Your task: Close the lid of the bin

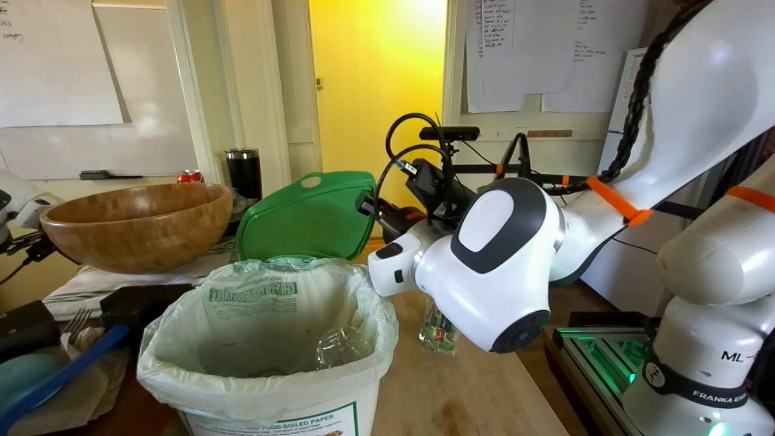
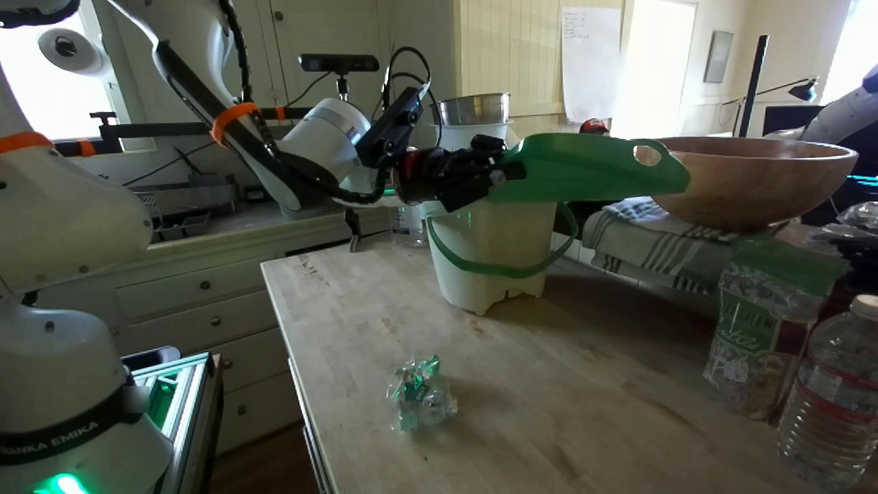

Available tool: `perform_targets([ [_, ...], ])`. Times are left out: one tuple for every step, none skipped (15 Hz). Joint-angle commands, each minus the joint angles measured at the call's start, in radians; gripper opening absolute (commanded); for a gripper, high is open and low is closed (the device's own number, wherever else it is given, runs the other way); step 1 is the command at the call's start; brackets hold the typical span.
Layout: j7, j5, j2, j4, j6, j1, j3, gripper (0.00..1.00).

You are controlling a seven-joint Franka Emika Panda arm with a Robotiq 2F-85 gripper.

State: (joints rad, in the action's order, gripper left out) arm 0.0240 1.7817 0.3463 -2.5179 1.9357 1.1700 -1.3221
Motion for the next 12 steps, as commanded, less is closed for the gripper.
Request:
perform_targets([
  [0.094, 0.096, -0.183, -0.027, -0.132, -0.222, 0.166, 0.03],
  [0.11, 0.099, -0.204, -0.032, -0.16, -0.299, 0.233, 0.03],
  [0.125, 0.099, -0.208, -0.036, -0.18, -0.374, 0.3, 0.03],
  [0.138, 0.094, -0.205, -0.041, -0.187, -0.448, 0.369, 0.03],
  [0.149, 0.085, -0.199, -0.046, -0.194, -0.523, 0.435, 0.03],
  [0.161, 0.075, -0.191, -0.051, -0.199, -0.598, 0.501, 0.03],
  [0.176, 0.072, -0.181, -0.057, -0.199, -0.673, 0.569, 0.03],
  [0.189, 0.073, -0.173, -0.062, -0.2, -0.747, 0.638, 0.03],
  [0.203, 0.073, -0.161, -0.07, -0.206, -0.823, 0.704, 0.03],
  [0.22, 0.074, -0.156, -0.076, -0.216, -0.898, 0.769, 0.03],
  [0.238, 0.08, -0.152, -0.086, -0.234, -0.974, 0.834, 0.03],
  [0.259, 0.082, -0.148, -0.092, -0.249, -1.036, 0.886, 0.03],
])
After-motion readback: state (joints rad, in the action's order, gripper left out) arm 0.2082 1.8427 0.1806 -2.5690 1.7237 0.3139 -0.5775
